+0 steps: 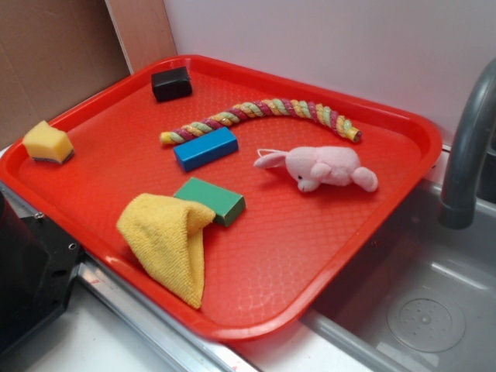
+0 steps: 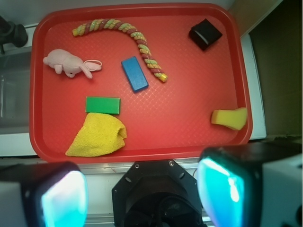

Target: Grab the pink bunny.

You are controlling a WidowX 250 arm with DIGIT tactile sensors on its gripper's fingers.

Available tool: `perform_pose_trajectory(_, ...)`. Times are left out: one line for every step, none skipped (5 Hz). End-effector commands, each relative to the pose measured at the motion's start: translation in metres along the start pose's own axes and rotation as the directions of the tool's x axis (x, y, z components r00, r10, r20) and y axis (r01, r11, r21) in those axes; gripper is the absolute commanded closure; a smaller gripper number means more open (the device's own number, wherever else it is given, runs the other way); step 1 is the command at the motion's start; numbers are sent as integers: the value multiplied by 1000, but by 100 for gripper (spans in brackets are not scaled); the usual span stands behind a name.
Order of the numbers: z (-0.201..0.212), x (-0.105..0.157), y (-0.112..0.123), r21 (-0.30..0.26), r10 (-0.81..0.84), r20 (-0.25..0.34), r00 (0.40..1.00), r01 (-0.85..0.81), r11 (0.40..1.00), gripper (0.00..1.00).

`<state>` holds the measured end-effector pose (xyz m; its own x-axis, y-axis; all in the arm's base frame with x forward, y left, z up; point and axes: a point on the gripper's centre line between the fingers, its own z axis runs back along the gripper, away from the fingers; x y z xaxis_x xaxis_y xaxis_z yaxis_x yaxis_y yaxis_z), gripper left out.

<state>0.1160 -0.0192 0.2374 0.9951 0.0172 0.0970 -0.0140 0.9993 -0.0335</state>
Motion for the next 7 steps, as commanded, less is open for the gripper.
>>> perform_pose_trajectory(0,0,0,0,0,0,1000,0,1000,0)
perform_pose_trajectory(-28,25,-10,25,-136,16,991,135,990,0)
perform_pose_trajectory(-43,30,-29,26,-257,27,966,256,966,0)
perform_pose_trajectory(-64,39,-55,-47,-443,54,895,446,894,0)
perform_pose_trajectory(-84,53,-78,-29,-536,67,842,538,842,0)
perform_pose_trajectory(-106,73,-97,-13,-584,53,810,585,811,0)
perform_pose_trajectory(-133,99,-111,34,-648,59,759,647,761,0)
